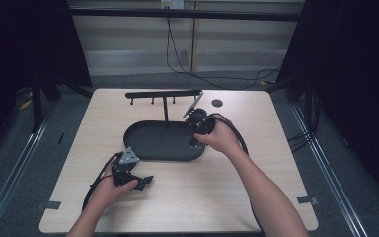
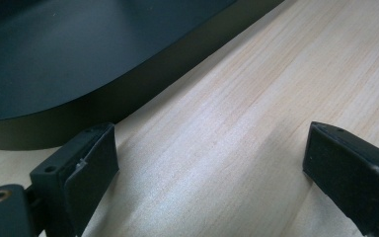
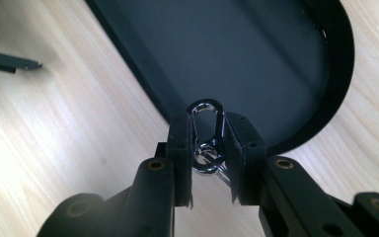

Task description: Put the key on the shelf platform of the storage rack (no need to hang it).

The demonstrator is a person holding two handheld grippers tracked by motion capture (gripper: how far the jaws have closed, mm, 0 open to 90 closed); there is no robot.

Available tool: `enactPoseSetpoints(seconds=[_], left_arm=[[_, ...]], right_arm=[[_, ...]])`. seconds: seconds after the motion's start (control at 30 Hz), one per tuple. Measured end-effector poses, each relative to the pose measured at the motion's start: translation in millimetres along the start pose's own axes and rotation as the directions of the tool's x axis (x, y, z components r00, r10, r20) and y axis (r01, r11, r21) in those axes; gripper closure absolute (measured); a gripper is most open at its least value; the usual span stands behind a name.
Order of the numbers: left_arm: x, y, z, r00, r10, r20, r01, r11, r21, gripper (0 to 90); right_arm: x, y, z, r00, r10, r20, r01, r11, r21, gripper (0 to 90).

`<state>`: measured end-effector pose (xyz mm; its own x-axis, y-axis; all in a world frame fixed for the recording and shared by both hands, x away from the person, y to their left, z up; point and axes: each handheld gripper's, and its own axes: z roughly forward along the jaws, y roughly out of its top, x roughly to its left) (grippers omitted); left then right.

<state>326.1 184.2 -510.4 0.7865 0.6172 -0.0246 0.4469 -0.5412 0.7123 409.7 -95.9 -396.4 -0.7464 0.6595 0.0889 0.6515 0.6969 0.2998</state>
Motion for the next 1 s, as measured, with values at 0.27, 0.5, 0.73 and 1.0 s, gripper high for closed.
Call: enactPoseSetpoints(seconds=[0.27, 0.5, 0.73, 1.0], left_arm=[[0.2, 0.1, 0.0, 1.0, 0.006, -0.004, -0.006, 1.0, 0.0, 6.2], [-0.1, 0.0, 0.1, 1.0, 0.001, -0.001, -0.001, 1.0, 0.0, 6.2], [0.1, 0.1, -0.2, 1.0, 0.008, -0.005, -0.008, 1.0, 0.001, 6.2], [0.3, 0.1, -0.6, 0.9999, 0.014, 0.0, -0.014, 0.9999, 0.008, 6.2]], right_arm=[[-6.0, 9.7, 7.0, 0.9998, 0.02, -0.001, -0.02, 1.0, -0.014, 74.4], [-6.7, 15.4, 15.7, 0.9996, 0.028, 0.004, -0.028, 0.999, -0.035, 74.4], [-5.0, 21.9, 27.2, 0.9997, 0.024, -0.002, -0.024, 0.999, -0.043, 74.4], [-1.1, 26.7, 45.1, 0.9995, 0.03, -0.013, -0.031, 0.999, -0.043, 74.4]])
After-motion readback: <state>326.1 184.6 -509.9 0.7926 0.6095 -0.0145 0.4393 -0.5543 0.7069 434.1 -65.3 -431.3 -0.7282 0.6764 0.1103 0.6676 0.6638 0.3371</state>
